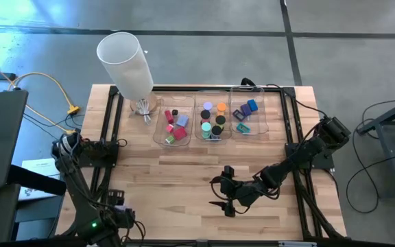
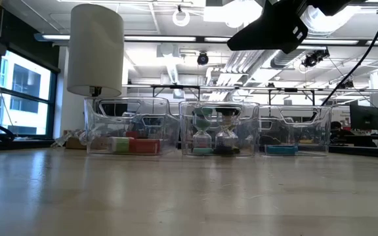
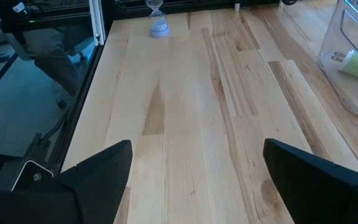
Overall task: Pick & Place Office items
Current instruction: Put the violet hourglass into the middle transparent bin
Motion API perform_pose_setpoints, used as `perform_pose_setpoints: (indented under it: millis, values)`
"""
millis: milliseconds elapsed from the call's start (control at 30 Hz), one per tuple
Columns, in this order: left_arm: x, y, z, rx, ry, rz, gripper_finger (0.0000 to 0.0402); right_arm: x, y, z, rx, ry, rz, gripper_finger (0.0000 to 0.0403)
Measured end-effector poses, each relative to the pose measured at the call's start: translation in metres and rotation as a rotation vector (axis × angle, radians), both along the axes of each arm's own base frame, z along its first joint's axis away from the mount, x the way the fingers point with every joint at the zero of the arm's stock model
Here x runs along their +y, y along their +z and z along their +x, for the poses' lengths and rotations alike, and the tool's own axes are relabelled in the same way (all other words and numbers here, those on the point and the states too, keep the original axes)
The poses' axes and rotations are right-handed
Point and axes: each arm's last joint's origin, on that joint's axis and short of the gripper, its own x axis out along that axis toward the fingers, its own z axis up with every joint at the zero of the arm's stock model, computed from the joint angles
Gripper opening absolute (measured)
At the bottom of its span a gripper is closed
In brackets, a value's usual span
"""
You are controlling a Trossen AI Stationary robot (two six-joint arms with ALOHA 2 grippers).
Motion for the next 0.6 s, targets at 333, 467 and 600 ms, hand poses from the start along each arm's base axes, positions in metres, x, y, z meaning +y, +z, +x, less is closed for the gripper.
perform_pose_setpoints:
  millis: [333, 467, 600]
  values:
    - [0.003, 0.011, -0.011, -0.089, -0.036, 0.010, 0.0321, 0.000, 0.001, 0.001, -0.008, -0.001, 0.005, 0.0352]
    - [0.002, 0.014, -0.017, -0.116, -0.060, 0.011, 0.0321, 0.000, 0.001, 0.001, -0.011, -0.001, 0.007, 0.0352]
    - [0.002, 0.017, -0.020, -0.123, -0.067, 0.006, 0.0321, 0.000, 0.002, 0.001, -0.016, -0.003, 0.009, 0.0352]
